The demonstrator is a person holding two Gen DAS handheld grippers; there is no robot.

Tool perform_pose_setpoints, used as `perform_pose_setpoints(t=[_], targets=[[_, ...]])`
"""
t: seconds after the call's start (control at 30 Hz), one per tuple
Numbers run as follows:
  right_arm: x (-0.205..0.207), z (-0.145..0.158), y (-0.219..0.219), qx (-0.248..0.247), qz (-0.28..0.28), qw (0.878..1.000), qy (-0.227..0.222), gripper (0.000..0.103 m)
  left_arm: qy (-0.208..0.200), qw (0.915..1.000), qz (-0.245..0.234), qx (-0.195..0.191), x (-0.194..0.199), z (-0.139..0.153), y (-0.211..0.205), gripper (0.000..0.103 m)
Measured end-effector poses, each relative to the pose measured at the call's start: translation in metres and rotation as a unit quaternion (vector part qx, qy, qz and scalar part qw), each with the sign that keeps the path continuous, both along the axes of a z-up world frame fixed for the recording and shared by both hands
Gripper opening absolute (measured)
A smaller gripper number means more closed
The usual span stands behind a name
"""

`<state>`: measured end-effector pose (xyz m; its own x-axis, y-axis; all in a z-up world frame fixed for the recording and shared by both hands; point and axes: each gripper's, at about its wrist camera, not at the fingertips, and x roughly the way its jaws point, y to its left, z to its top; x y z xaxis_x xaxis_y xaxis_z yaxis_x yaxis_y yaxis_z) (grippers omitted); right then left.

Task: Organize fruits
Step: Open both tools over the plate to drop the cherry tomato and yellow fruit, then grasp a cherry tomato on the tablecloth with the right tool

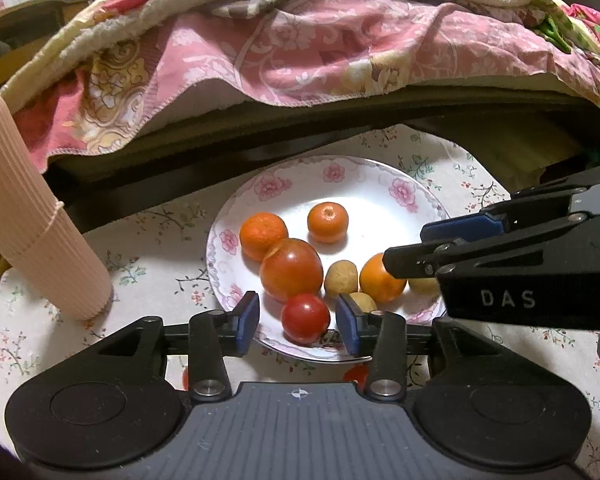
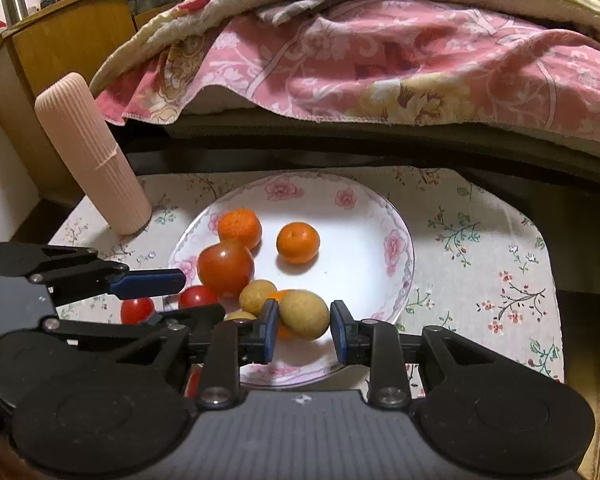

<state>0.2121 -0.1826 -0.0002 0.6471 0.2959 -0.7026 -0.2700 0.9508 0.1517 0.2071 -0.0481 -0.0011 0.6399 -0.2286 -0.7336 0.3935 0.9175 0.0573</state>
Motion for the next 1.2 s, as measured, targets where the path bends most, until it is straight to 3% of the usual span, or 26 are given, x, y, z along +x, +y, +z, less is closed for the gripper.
perform_pose_setpoints(t=[0.4,0.77,1.2], targets=[[-0.013,0.020,-0.007,0.019,-0.017,0.999,-0.023,0.033,-0.012,0.9997,0.022,0.007,-0.016,0.021,0.031,0.053],[-0.045,0.024,0.010,0.013,0.011,1.000,-0.016,0.033,0.019,0.9996,0.019,0.009,-0.061,0.021,0.061,0.055],[-0.083,0.000,0.024,0.009,0.014,1.000,0.026,0.034,0.049,0.9986,-0.006,-0.018,-0.084,0.014,0.060,0.061]])
